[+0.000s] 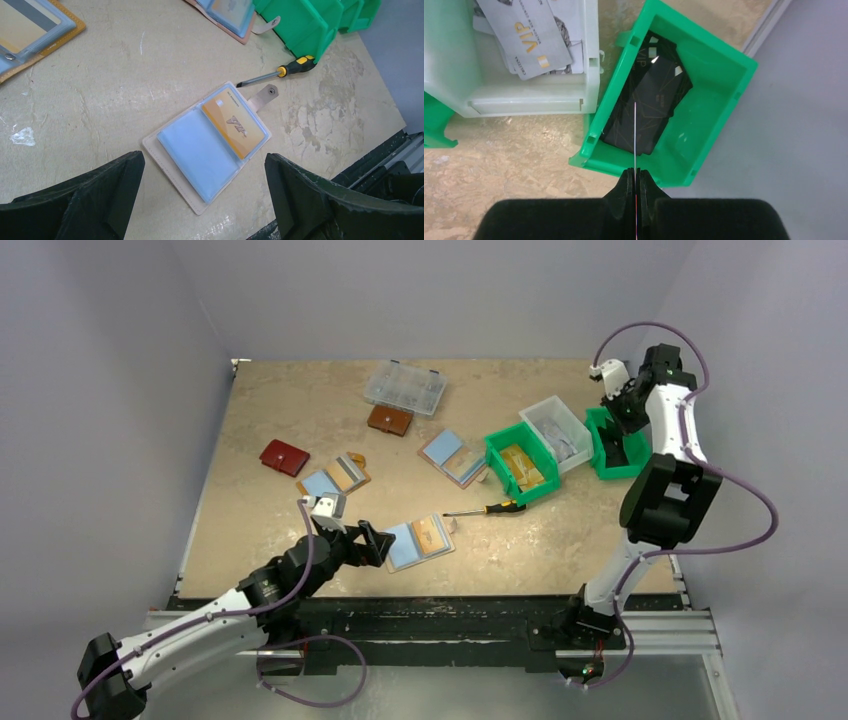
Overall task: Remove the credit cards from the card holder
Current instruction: Place the credit card in the storage box, then remove the credit card from the card holder.
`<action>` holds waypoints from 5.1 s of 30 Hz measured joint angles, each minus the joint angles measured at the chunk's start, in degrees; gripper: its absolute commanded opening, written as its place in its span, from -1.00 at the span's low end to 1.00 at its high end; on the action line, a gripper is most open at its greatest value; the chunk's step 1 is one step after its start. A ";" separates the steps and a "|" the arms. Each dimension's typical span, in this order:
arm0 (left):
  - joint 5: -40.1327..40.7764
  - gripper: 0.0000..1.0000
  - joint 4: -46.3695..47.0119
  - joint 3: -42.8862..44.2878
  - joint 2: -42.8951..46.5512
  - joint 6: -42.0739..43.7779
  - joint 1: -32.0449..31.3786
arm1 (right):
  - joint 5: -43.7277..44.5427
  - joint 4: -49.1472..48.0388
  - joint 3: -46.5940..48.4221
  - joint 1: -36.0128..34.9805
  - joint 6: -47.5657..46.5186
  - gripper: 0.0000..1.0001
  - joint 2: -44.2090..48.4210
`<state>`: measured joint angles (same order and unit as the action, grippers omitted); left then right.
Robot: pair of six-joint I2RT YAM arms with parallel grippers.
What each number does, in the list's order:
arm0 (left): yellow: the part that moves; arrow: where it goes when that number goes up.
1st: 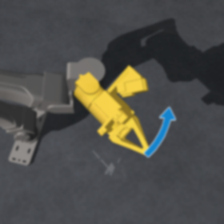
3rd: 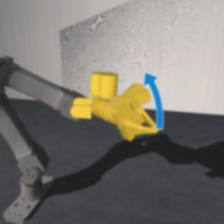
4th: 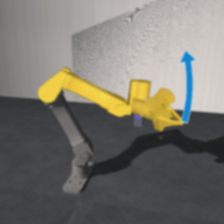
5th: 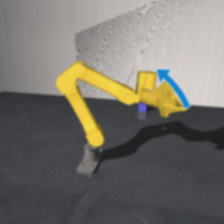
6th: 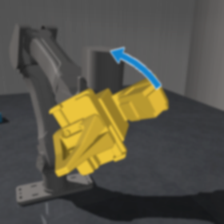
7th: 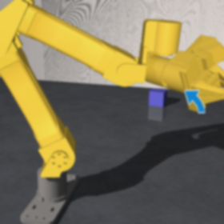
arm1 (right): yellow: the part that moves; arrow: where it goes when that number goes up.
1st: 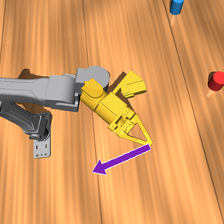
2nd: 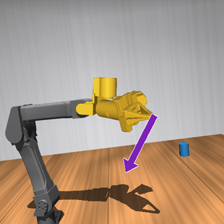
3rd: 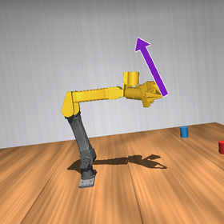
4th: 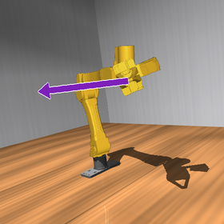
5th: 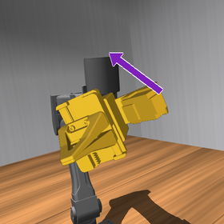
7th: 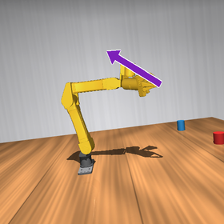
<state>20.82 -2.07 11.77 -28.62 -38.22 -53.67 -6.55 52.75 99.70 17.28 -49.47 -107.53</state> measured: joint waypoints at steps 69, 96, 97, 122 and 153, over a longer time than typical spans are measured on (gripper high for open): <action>-12.24 0.96 3.30 -1.01 0.85 -21.16 0.02 | -74.01 26.29 -23.30 -0.66 -18.78 0.98 23.21; -9.09 0.98 2.93 6.58 1.55 -11.65 0.02 | -45.29 -30.67 -42.60 -32.57 33.44 0.97 39.47; -9.09 0.97 3.08 6.54 1.40 -11.65 0.02 | -45.75 -33.40 -45.92 -32.02 36.22 0.96 39.32; -9.29 0.02 20.26 6.01 -32.30 -14.53 0.02 | -39.04 -52.00 -53.46 -45.05 58.93 -0.34 26.01; -9.40 -0.03 40.83 -0.74 -40.98 -24.26 0.81 | -32.37 -52.17 -52.78 -48.74 61.70 -0.44 13.00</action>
<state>11.42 38.76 11.03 -69.60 -62.48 -52.86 -38.92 0.58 46.92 -31.46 12.23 -94.52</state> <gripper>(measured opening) 0.486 0.278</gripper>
